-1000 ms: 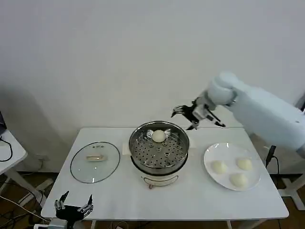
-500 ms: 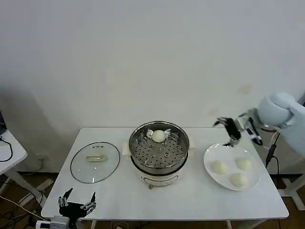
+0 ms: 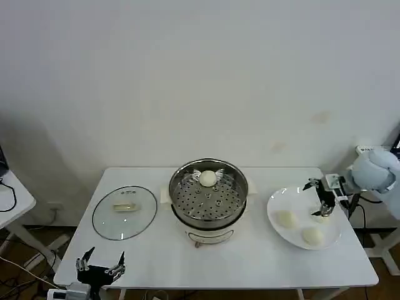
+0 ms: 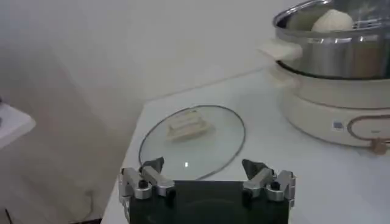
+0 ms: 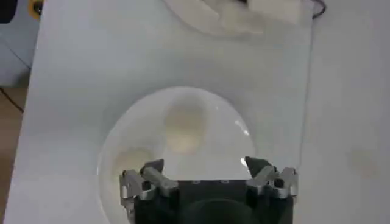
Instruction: Take steamed baozi put them in steamer then cover it.
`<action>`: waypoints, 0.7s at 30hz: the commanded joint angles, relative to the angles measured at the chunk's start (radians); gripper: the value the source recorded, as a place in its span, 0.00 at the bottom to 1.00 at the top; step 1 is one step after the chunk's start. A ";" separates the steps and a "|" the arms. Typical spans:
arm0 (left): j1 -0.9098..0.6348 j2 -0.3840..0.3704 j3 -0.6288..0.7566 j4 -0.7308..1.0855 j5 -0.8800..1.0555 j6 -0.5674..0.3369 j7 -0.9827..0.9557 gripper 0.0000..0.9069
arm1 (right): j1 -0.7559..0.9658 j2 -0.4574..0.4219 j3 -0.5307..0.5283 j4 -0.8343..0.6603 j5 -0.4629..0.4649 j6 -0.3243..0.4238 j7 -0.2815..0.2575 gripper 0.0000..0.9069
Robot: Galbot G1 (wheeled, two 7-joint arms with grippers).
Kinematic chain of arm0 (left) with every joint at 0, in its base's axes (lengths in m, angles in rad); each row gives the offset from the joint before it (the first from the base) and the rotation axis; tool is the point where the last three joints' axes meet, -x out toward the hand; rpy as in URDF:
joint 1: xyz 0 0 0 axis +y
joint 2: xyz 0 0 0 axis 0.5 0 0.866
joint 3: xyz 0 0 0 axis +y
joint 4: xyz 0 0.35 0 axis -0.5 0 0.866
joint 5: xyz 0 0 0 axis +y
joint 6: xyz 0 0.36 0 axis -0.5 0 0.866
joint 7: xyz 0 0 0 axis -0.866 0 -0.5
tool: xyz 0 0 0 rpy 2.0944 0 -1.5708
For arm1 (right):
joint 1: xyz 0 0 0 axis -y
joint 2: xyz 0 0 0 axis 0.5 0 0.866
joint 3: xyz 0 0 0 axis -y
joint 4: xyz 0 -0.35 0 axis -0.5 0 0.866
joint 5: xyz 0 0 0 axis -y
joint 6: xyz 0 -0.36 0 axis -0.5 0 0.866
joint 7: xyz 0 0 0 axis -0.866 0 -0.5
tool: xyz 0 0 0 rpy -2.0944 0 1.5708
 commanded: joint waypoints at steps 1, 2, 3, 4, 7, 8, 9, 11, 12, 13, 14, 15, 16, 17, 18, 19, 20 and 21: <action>-0.006 0.001 -0.001 0.016 0.001 0.001 0.001 1.00 | -0.045 0.133 0.007 -0.143 -0.016 -0.024 0.005 1.00; -0.008 0.000 -0.001 0.021 0.001 0.001 0.001 1.00 | -0.045 0.137 0.006 -0.147 -0.017 -0.025 0.006 1.00; -0.011 0.000 -0.001 0.026 0.001 0.001 0.001 1.00 | -0.045 0.157 0.001 -0.163 -0.022 -0.023 0.006 1.00; -0.012 -0.001 -0.002 0.029 0.001 0.001 0.001 1.00 | -0.046 0.168 -0.002 -0.176 -0.026 -0.019 0.005 1.00; -0.017 -0.002 -0.003 0.039 0.002 0.001 0.001 1.00 | -0.051 0.205 0.002 -0.216 -0.030 -0.014 0.010 1.00; -0.018 -0.003 -0.004 0.041 0.002 0.000 0.001 1.00 | -0.054 0.220 0.008 -0.232 -0.037 -0.009 0.010 1.00; -0.019 -0.003 -0.004 0.046 0.002 0.000 0.001 1.00 | -0.055 0.230 0.014 -0.240 -0.044 -0.008 0.012 1.00; -0.020 -0.005 -0.004 0.052 0.002 0.000 0.000 1.00 | -0.056 0.242 0.015 -0.253 -0.050 -0.009 0.012 1.00; -0.020 -0.005 -0.005 0.053 0.002 0.000 0.000 1.00 | -0.056 0.248 0.014 -0.259 -0.051 -0.009 0.013 1.00; -0.021 -0.005 -0.005 0.054 0.002 -0.001 0.000 1.00 | -0.058 0.254 0.014 -0.265 -0.053 -0.009 0.013 1.00; -0.021 -0.004 -0.006 0.056 0.002 0.000 0.000 1.00 | -0.060 0.264 0.014 -0.274 -0.056 -0.008 0.013 1.00; -0.022 -0.003 -0.006 0.058 0.002 0.000 0.000 1.00 | -0.063 0.272 0.017 -0.280 -0.057 -0.008 0.016 1.00; -0.022 -0.002 -0.007 0.058 0.002 0.000 0.000 1.00 | -0.065 0.277 0.018 -0.286 -0.059 -0.007 0.016 1.00; -0.023 -0.001 -0.006 0.060 0.002 0.000 0.000 1.00 | -0.070 0.288 0.023 -0.295 -0.065 -0.005 0.016 1.00; -0.023 -0.001 -0.006 0.061 0.002 -0.001 0.000 1.00 | -0.074 0.294 0.027 -0.300 -0.069 -0.005 0.016 1.00; -0.024 -0.001 -0.006 0.063 0.002 -0.001 0.000 1.00 | -0.076 0.297 0.028 -0.302 -0.073 -0.004 0.016 1.00; -0.025 -0.002 -0.006 0.064 0.002 -0.001 0.000 1.00 | -0.080 0.302 0.034 -0.308 -0.081 -0.003 0.017 1.00; -0.027 -0.003 -0.006 0.066 0.002 -0.001 0.000 1.00 | -0.081 0.304 0.037 -0.311 -0.087 -0.003 0.019 1.00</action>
